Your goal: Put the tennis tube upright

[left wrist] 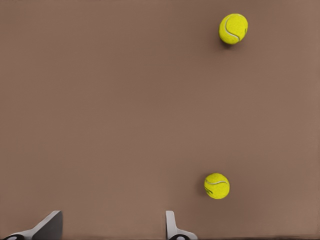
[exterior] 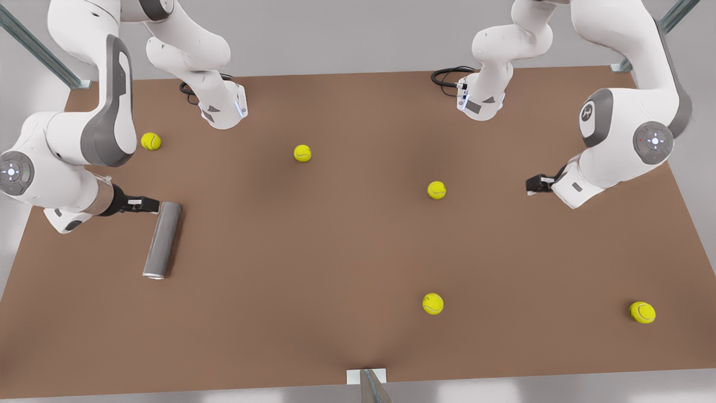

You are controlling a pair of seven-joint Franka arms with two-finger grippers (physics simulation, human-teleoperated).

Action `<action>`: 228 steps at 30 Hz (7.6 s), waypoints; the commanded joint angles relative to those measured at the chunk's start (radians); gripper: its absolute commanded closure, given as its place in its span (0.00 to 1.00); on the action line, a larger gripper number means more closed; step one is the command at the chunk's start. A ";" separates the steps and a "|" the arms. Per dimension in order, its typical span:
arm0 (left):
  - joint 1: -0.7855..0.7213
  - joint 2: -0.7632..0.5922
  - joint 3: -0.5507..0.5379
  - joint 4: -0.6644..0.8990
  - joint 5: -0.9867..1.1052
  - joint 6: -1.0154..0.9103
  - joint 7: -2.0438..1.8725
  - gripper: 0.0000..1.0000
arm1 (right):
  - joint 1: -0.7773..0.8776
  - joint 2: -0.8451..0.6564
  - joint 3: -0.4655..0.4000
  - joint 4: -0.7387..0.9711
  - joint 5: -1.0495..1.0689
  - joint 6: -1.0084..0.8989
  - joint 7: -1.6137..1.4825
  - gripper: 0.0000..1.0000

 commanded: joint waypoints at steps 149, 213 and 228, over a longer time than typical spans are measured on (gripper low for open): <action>-0.105 0.388 -0.043 0.120 -0.557 0.396 -0.219 0.01 | 0.714 0.691 0.094 0.143 -0.275 0.933 -0.577 0.00; -0.180 0.871 -0.106 0.426 -0.662 0.546 0.192 0.01 | 0.089 -0.053 0.077 -0.022 -0.104 0.160 -0.016 0.00; -0.182 0.907 -0.103 0.472 -0.657 0.565 0.201 0.01 | 0.085 -0.050 0.075 -0.023 -0.103 0.178 -0.017 0.00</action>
